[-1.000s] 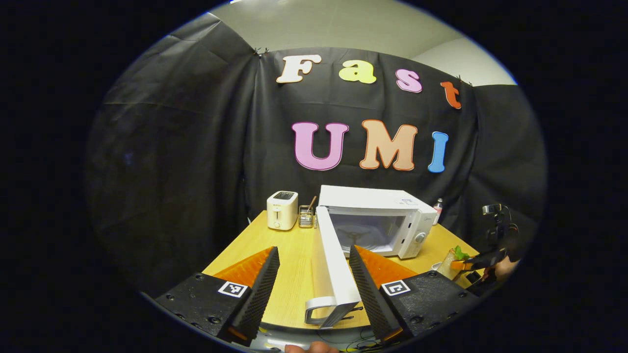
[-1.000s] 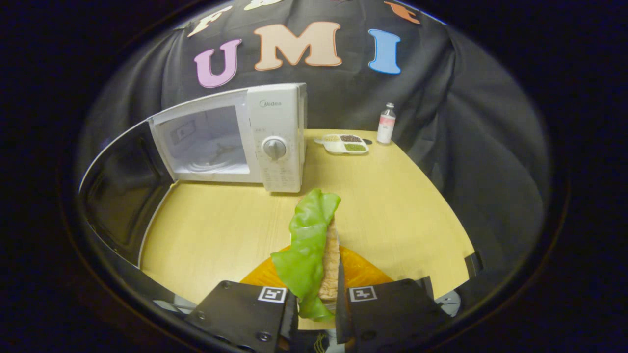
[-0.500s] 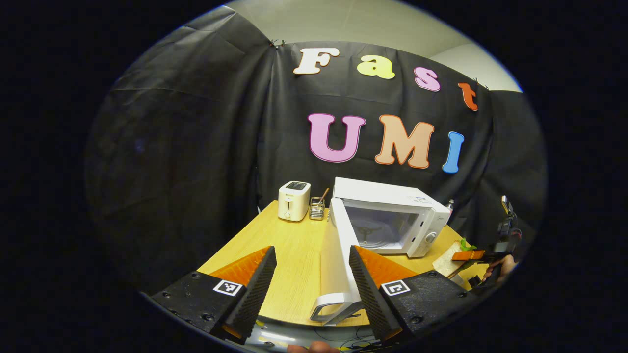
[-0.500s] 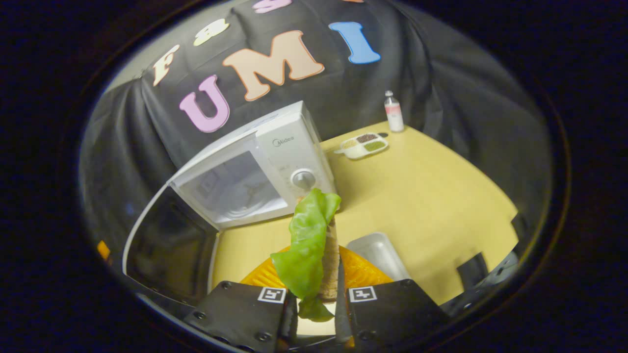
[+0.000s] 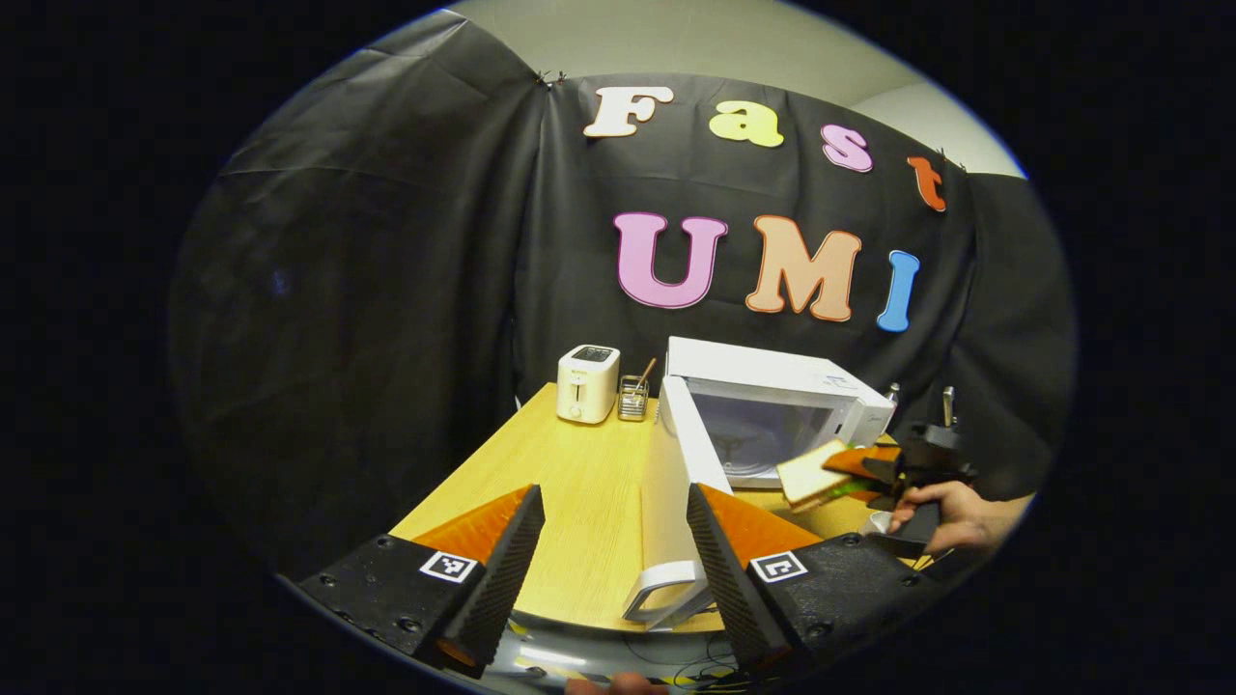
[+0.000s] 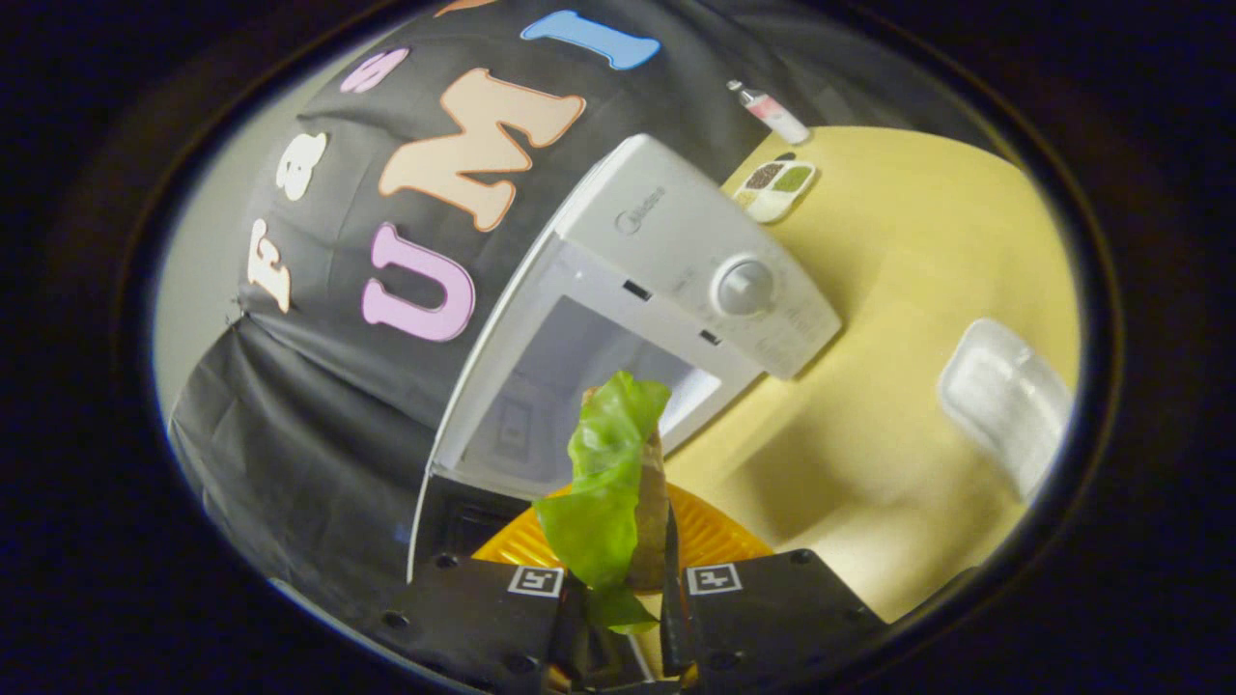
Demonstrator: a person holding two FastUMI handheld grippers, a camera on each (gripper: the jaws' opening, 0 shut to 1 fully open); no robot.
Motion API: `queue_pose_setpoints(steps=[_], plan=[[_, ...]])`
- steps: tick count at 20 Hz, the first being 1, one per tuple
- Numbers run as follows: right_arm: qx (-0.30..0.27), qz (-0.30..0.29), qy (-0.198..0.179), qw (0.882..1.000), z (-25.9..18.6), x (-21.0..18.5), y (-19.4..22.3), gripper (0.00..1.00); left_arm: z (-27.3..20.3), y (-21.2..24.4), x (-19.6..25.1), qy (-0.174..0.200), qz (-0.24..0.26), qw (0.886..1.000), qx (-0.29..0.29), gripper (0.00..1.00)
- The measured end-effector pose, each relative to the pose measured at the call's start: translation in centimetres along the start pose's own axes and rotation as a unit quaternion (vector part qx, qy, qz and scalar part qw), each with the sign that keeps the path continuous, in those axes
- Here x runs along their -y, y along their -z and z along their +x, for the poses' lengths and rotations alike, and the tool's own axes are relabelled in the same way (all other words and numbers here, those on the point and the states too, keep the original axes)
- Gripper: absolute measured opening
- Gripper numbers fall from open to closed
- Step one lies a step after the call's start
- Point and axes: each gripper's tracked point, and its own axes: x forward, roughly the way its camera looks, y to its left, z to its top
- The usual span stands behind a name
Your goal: Open the microwave oven with the left hand, put the food in, and close the microwave oven.
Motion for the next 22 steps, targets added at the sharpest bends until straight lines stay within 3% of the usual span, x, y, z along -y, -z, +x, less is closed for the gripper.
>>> queue_pose_setpoints(steps=[4, 9, 11, 15, 18, 21, 22], plan=[[0.016, 0.055, 0.006, 0.998, 5.9, -1.7, 1.2, 0.31, -0.2, 0.2, -0.7, -0.009, -0.001, 1.0, -0.005, 0.87], [0.071, 0.143, 0.01, 0.987, 11.1, -2.4, 0.0, 0.31, -0.4, 1.2, -1.7, -0.021, -0.008, 0.999, -0.023, 0.84], [0.096, 0.168, 0.004, 0.981, 12.6, -2.6, -0.4, 0.31, -0.5, 1.7, -2.2, -0.029, -0.008, 0.999, -0.034, 0.88], [0.111, 0.186, -0.011, 0.976, 15.8, -2.5, 0.3, 0.31, -1.5, 1.9, -2.8, -0.039, 0.005, 0.998, -0.04, 0.88], [0.107, 0.226, 0.0, 0.968, 17.0, -1.9, 1.1, 0.31, -2.2, 2.2, -3.0, -0.046, 0.008, 0.998, -0.042, 0.88], [0.121, 0.218, 0.009, 0.968, 17.8, -1.4, 0.6, 0.31, -3.0, 2.5, -3.4, -0.059, 0.001, 0.997, -0.044, 0.84], [0.125, 0.212, 0.013, 0.969, 18.4, -1.1, 0.4, 0.31, -3.2, 2.3, -3.6, -0.064, -0.001, 0.997, -0.041, 0.88]])
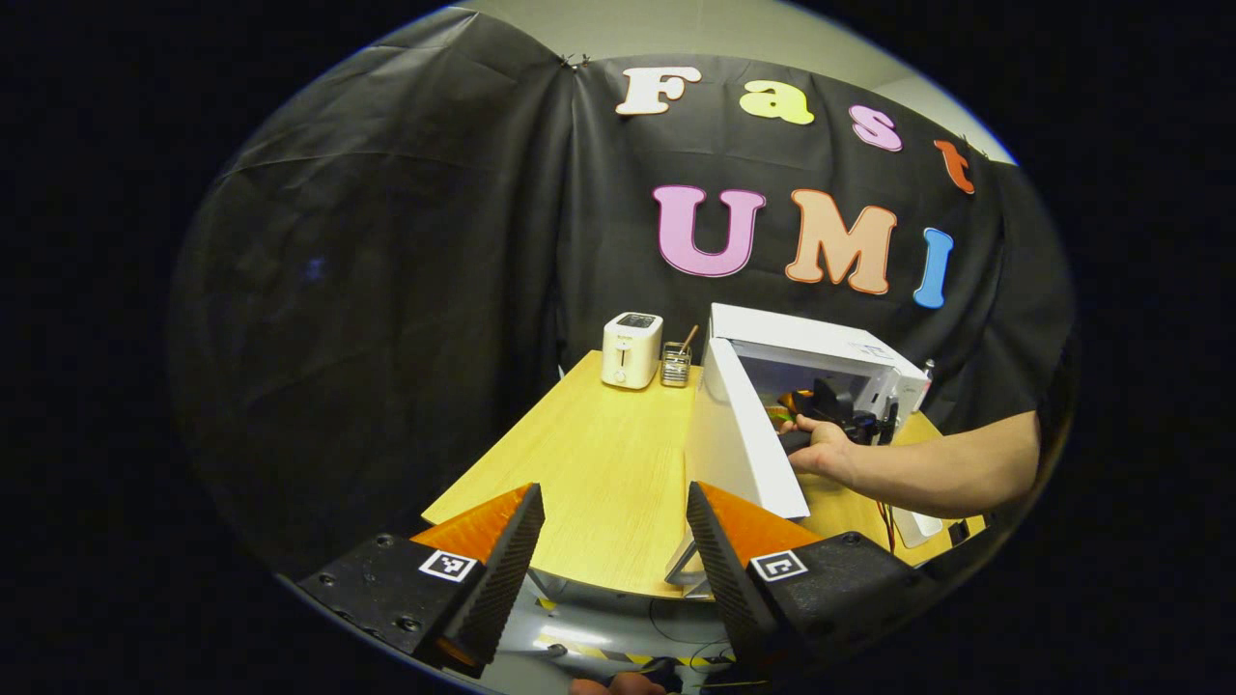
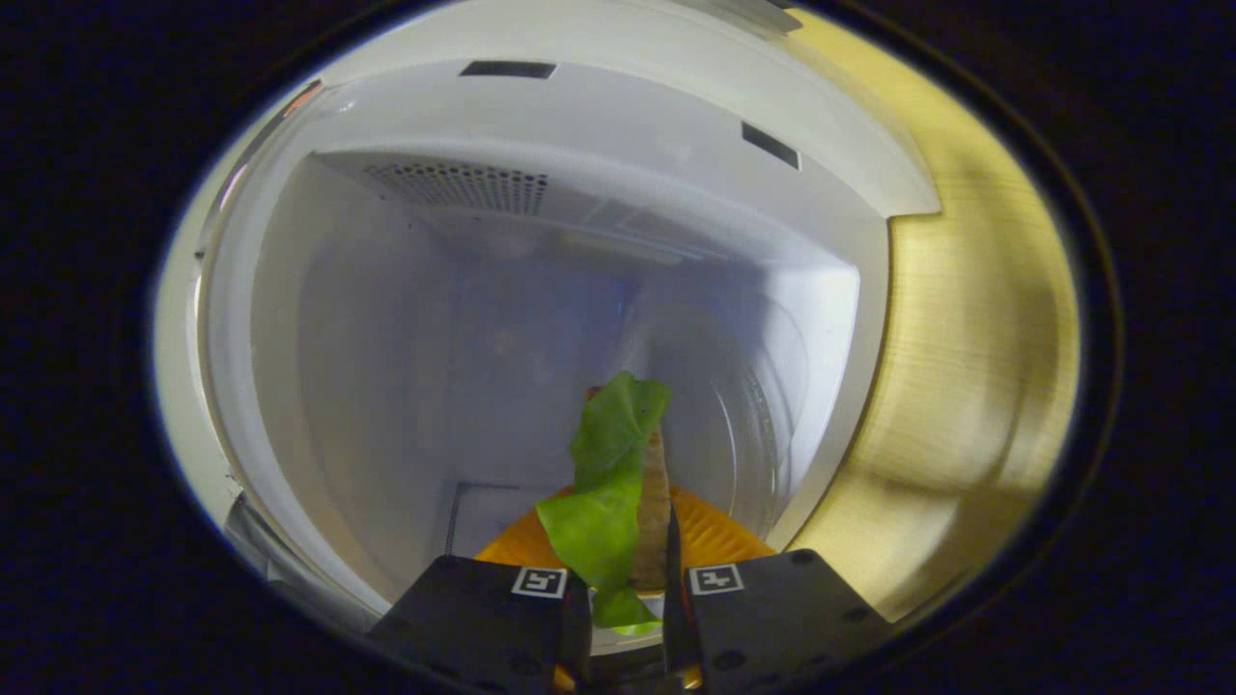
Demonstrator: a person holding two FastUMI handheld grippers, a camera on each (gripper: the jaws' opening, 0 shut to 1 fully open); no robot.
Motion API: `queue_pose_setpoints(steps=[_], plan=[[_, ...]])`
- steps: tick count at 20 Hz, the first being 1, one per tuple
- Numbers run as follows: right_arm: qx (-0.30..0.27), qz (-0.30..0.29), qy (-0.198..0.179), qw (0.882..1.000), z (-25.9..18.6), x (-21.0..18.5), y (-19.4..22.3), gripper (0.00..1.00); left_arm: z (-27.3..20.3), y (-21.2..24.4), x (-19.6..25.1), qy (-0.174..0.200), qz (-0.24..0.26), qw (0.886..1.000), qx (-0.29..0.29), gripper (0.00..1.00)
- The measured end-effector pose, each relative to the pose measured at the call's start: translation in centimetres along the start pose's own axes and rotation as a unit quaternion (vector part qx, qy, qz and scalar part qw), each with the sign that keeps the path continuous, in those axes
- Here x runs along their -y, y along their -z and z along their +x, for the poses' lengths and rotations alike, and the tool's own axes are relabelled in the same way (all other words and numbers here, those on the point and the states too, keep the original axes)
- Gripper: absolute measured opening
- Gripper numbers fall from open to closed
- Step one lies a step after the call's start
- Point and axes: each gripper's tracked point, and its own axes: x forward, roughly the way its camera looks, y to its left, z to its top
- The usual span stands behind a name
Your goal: Open the microwave oven with the left hand, put the food in, and close the microwave oven.
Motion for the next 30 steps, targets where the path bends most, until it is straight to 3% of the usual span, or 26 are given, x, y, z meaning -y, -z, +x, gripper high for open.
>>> queue_pose_setpoints(steps=[1, 2, 3, 4, 5, 7, 9, 12, 14, 18, 20, 22, 23, 24, 26, 30], plan=[[0.001, -0.006, 0.002, 1.0, -0.2, 0.2, 0.0, 0.31, -0.1, -0.1, 0.0, -0.003, 0.0, 1.0, 0.0, 0.88], [0.0, -0.015, 0.001, 1.0, -0.4, 0.4, -0.1, 0.24, -0.2, 0.0, -0.1, -0.005, 0.003, 1.0, 0.0, 0.87], [-0.001, -0.026, -0.003, 1.0, -0.3, 0.5, 0.0, 0.31, -0.3, -0.2, -0.2, -0.005, 0.007, 1.0, 0.003, 0.88], [0.0, -0.038, -0.005, 0.999, -0.3, 0.5, 0.1, 0.24, -0.5, -0.6, -0.1, -0.003, 0.012, 1.0, 0.007, 0.88], [0.005, -0.051, -0.002, 0.999, -0.1, 0.8, 0.0, 0.34, -0.5, -0.7, 0.0, -0.002, 0.016, 1.0, 0.008, 0.88], [0.016, -0.073, -0.002, 0.997, -0.1, 0.9, -0.5, 0.45, -0.6, -0.6, 0.1, -0.002, 0.022, 1.0, 0.006, 0.88], [0.02, -0.103, 0.003, 0.994, -0.2, 0.5, -0.5, 0.52, -1.0, -0.7, -0.3, -0.006, 0.024, 1.0, 0.009, 0.84], [0.032, -0.168, 0.018, 0.985, -0.5, 0.3, -0.7, 0.59, -1.2, -0.6, -0.4, -0.008, 0.02, 1.0, 0.009, 0.88], [0.037, -0.246, 0.023, 0.968, -0.6, 0.3, -0.9, 0.65, -1.4, -0.6, -0.4, -0.008, 0.021, 1.0, 0.008, 0.88], [0.052, -0.387, 0.033, 0.92, -0.2, 0.6, -1.1, 0.83, -1.5, -0.5, -0.5, -0.005, 0.03, 1.0, 0.006, 0.88], [0.054, -0.43, 0.032, 0.901, -0.5, 0.3, -1.3, 0.92, -1.4, -0.7, -0.4, -0.002, 0.025, 1.0, 0.007, 0.88], [0.058, -0.456, 0.032, 0.887, -0.8, 0.1, -2.0, 0.92, -1.1, -0.4, -0.1, 0.003, 0.024, 1.0, 0.004, 0.88], [0.059, -0.469, 0.028, 0.881, -1.1, -0.2, -2.2, 0.99, -0.9, -0.4, 0.1, 0.007, 0.023, 1.0, 0.003, 0.88], [0.059, -0.486, 0.027, 0.872, -1.5, -0.2, -2.3, 0.93, -0.8, -0.5, 0.3, 0.011, 0.022, 1.0, 0.002, 0.88], [0.054, -0.51, 0.02, 0.858, -2.1, -0.2, -2.5, 0.91, -0.6, -0.8, 0.3, 0.014, 0.025, 1.0, 0.006, 0.88], [0.046, -0.532, -0.012, 0.845, -5.0, -1.4, -2.5, 0.92, -0.2, -0.9, 0.0, 0.015, 0.026, 0.999, 0.01, 0.88]])
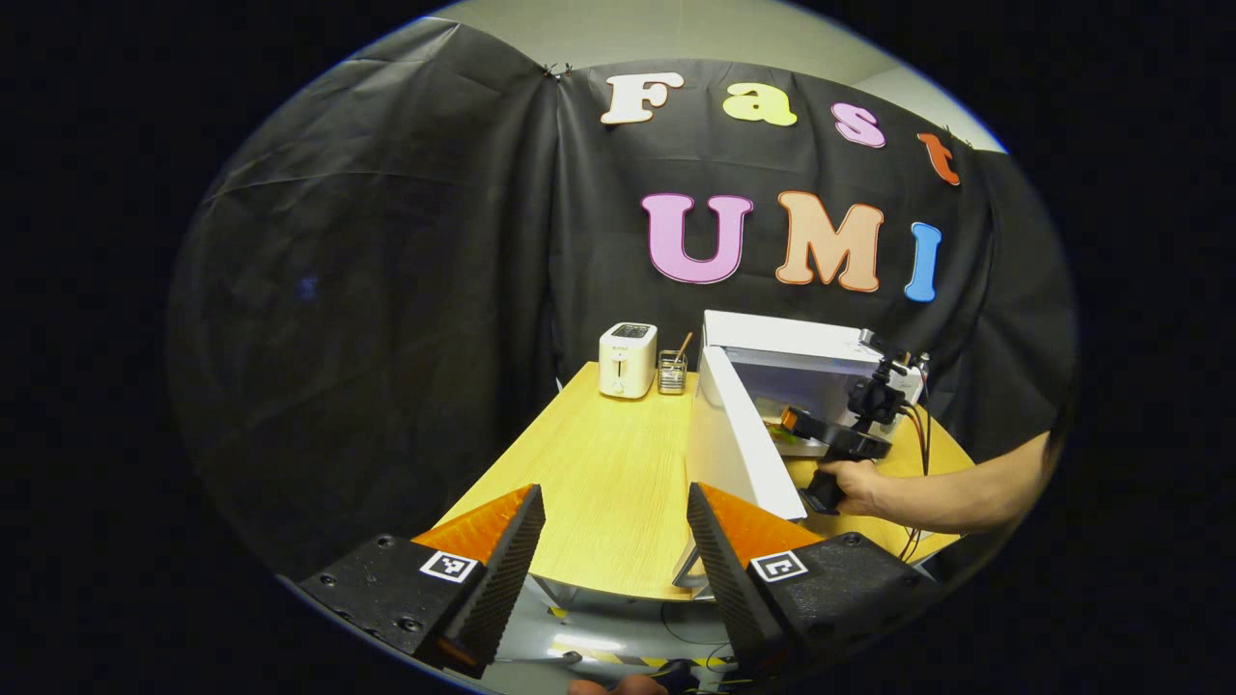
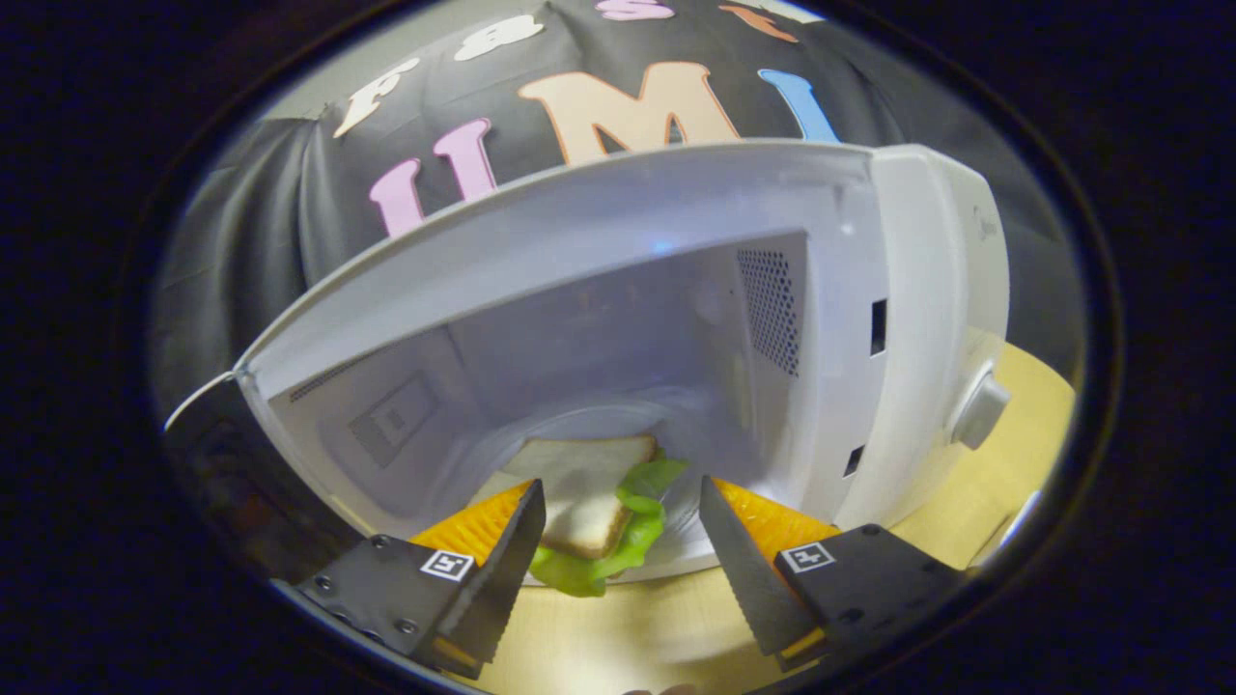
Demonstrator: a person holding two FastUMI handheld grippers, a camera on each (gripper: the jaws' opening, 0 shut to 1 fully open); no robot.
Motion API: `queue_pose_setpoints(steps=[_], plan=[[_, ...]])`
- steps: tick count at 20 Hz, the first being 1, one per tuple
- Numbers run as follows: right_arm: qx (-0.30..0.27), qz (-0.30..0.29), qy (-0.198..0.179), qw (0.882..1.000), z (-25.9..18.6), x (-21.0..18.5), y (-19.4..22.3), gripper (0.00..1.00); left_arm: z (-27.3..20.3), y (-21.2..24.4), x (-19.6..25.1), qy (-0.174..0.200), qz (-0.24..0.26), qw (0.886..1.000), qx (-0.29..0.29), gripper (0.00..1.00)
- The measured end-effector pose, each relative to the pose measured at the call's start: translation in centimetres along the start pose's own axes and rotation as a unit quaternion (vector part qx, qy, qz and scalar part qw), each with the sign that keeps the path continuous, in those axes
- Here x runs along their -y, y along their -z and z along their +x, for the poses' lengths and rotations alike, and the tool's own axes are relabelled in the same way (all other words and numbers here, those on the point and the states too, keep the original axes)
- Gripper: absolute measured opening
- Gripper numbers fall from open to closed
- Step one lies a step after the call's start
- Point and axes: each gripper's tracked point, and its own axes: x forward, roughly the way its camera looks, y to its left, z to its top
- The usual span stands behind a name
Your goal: Open the microwave oven with the left hand, put the food in, and close the microwave oven.
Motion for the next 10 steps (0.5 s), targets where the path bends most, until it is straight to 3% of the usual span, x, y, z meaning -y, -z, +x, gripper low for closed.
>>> queue_pose_setpoints(steps=[6, 10], plan=[[0.019, -0.035, -0.055, 0.998, -6.0, -1.3, -2.3, 0.92, 1.1, -0.1, -1.1, -0.003, 0.009, 1.0, 0.006, 0.88], [0.034, -0.068, -0.085, 0.994, -10.8, -1.1, -3.8, 0.92, 2.0, 0.9, -1.2, -0.003, -0.014, 1.0, -0.002, 0.84]])
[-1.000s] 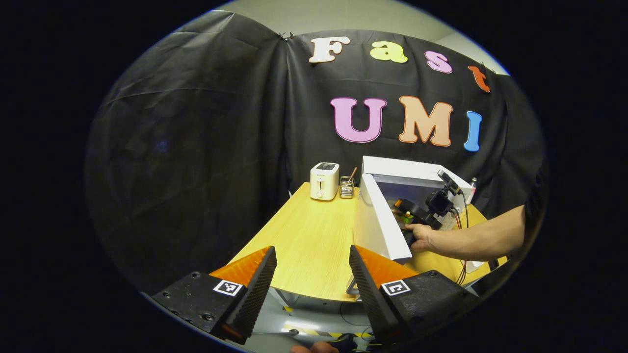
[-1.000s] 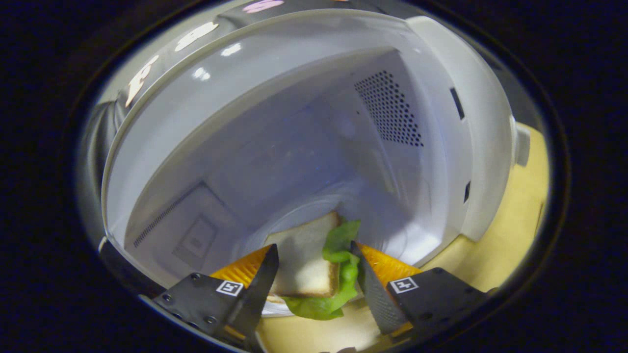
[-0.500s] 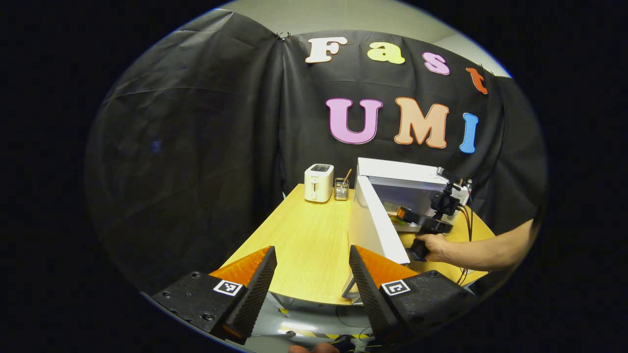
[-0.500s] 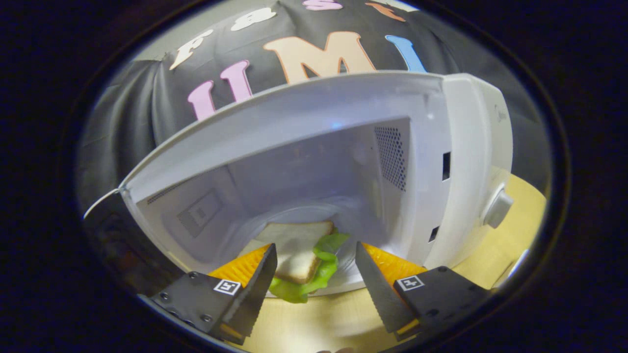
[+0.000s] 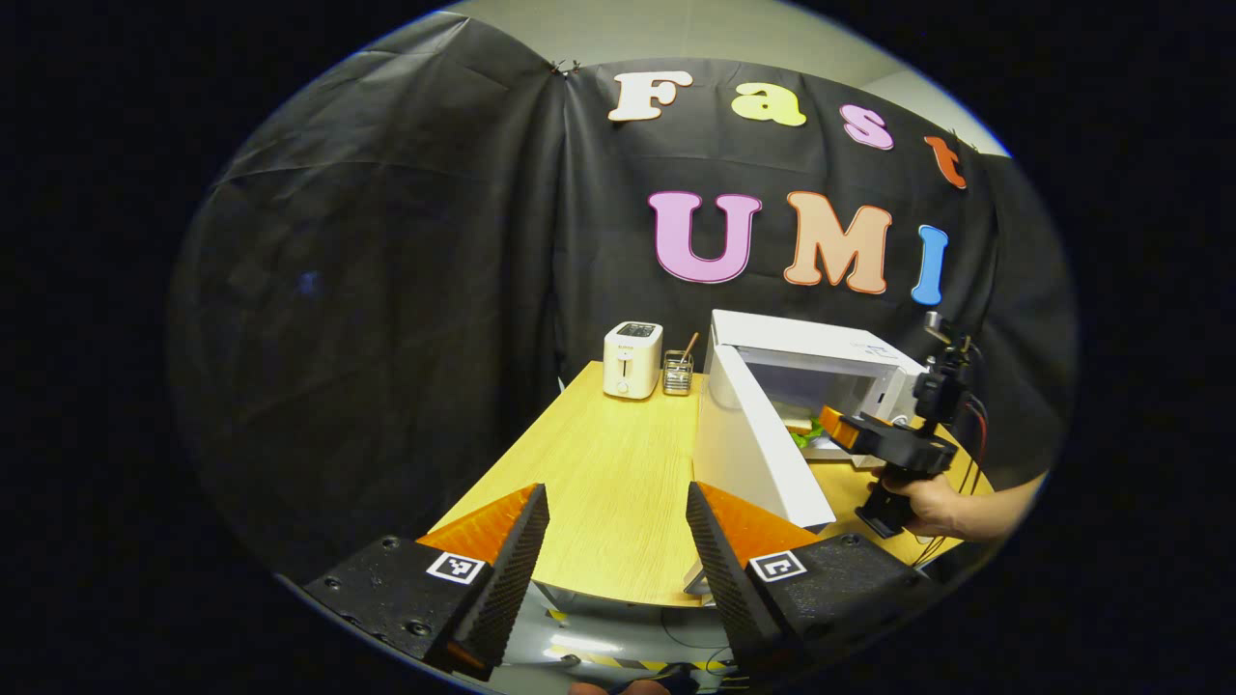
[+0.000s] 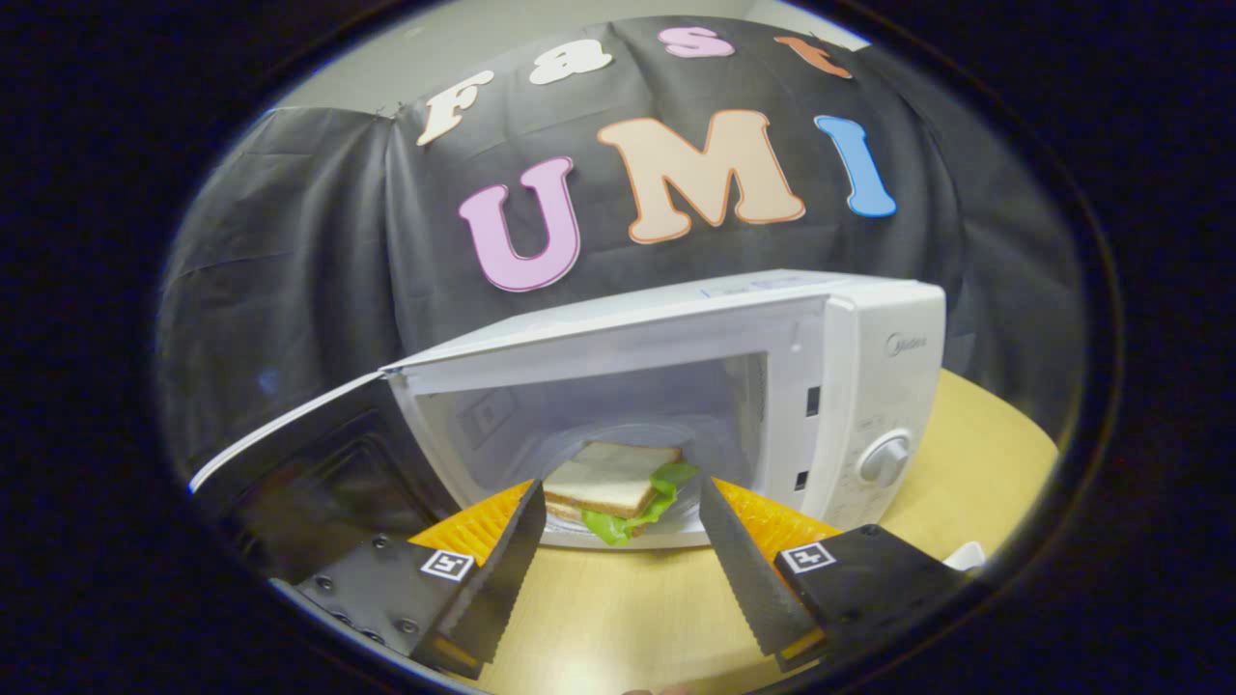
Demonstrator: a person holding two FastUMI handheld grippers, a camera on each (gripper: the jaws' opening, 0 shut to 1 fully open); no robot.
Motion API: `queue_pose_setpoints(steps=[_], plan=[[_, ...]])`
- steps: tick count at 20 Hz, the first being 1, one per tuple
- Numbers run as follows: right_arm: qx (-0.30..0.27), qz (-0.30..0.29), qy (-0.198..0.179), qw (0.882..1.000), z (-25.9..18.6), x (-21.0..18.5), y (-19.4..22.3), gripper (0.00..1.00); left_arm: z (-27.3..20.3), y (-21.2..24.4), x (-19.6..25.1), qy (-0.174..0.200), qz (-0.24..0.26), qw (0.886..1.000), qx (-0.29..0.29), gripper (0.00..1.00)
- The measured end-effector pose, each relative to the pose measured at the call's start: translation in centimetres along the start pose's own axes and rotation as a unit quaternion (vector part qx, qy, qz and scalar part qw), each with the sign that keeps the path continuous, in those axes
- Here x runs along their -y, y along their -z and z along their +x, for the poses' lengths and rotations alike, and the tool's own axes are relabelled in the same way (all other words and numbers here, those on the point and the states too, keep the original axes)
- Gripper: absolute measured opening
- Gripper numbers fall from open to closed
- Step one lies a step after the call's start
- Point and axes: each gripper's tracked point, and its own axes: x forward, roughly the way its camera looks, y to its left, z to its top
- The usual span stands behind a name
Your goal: Open the microwave oven with the left hand, put the food in, and close the microwave oven.
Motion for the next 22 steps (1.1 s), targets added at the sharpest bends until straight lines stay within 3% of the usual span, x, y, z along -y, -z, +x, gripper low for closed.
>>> queue_pose_setpoints(steps=[8, 11, 12, 14, 15, 17, 20, 22], plan=[[0.037, -0.017, -0.023, 0.999, -8.7, 2.2, -4.7, 0.92, 2.5, 3.0, 0.5, 0.02, -0.029, 0.999, -0.027, 0.84], [0.062, -0.026, -0.018, 0.998, -10.3, 3.4, -7.4, 0.92, 4.0, 4.0, 1.6, 0.053, -0.062, 0.996, -0.034, 0.74], [0.066, -0.026, -0.016, 0.997, -10.8, 3.8, -8.0, 0.91, 4.5, 4.8, 1.9, 0.059, -0.064, 0.995, -0.044, 0.61], [0.07, -0.013, -0.01, 0.997, -11.8, 4.6, -9.1, 0.92, 5.9, 6.5, 0.1, 0.015, -0.04, 0.997, -0.065, 0.2], [0.077, -0.008, -0.005, 0.997, -12.2, 4.9, -9.9, 0.92, 5.8, 6.9, 0.9, 0.035, -0.04, 0.996, -0.07, 0.0], [0.088, -0.006, 0.009, 0.996, -13.0, 6.0, -11.2, 0.91, 5.2, 8.7, 4.4, 0.096, -0.055, 0.988, -0.11, 0.0], [0.103, 0.0, 0.033, 0.994, -14.5, 8.0, -12.6, 0.91, 6.5, 11.0, 5.7, 0.096, -0.014, 0.985, -0.14, 0.0], [0.112, -0.003, 0.054, 0.992, -15.5, 9.6, -13.2, 0.91, 6.4, 10.6, 7.0, 0.116, -0.007, 0.983, -0.14, 0.0]])
